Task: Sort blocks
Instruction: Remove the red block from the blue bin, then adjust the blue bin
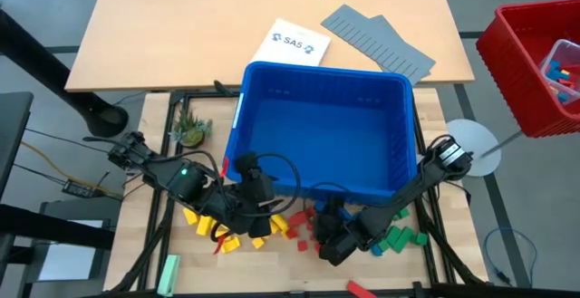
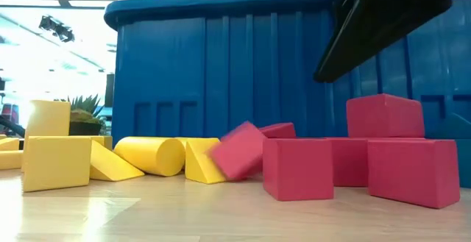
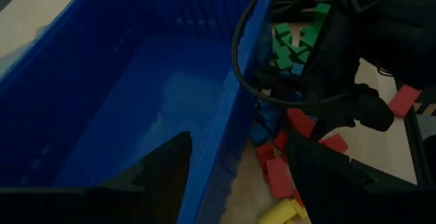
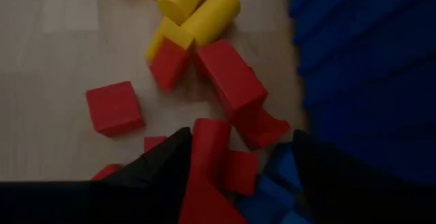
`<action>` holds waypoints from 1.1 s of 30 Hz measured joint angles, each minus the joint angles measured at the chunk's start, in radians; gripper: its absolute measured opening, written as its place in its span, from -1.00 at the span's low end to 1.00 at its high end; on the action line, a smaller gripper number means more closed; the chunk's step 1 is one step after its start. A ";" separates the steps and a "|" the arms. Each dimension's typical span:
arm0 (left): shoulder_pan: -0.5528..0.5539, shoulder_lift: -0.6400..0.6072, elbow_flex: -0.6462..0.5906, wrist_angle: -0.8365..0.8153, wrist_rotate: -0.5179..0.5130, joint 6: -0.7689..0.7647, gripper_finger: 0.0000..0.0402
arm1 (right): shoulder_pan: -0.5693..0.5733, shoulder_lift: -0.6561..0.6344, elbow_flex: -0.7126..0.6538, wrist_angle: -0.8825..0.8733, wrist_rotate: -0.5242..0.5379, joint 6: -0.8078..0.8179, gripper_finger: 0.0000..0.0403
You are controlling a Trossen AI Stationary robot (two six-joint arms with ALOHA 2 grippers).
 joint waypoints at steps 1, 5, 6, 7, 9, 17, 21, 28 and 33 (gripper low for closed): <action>0.000 0.000 0.000 0.000 0.000 -0.001 0.23 | 0.000 -0.004 0.000 -0.005 0.001 -0.004 0.19; 0.000 0.000 0.000 -0.001 0.000 -0.001 0.23 | 0.001 -0.040 -0.001 -0.025 0.001 -0.007 0.25; 0.000 0.000 0.000 -0.001 0.000 0.000 0.23 | 0.001 -0.054 -0.001 -0.030 0.001 -0.007 0.25; 0.000 0.000 0.000 -0.001 0.000 0.001 0.23 | 0.001 -0.072 -0.001 -0.032 0.000 -0.007 0.25; 0.000 0.000 0.000 -0.001 0.000 0.002 0.23 | 0.002 -0.106 -0.001 -0.036 0.003 -0.005 0.25; 0.001 -0.001 0.000 0.000 -0.005 0.002 0.23 | 0.017 -0.276 -0.001 -0.037 0.029 -0.007 0.17; 0.001 -0.002 0.007 -0.003 -0.008 0.002 0.23 | 0.038 -0.366 -0.001 -0.023 0.028 -0.007 0.15; 0.006 -0.010 0.012 0.003 -0.008 0.006 0.23 | 0.069 -0.508 -0.001 -0.012 -0.017 -0.015 0.14; 0.034 -0.023 0.012 -0.031 -0.008 -0.031 0.23 | 0.084 -0.590 -0.001 -0.030 -0.002 -0.018 0.10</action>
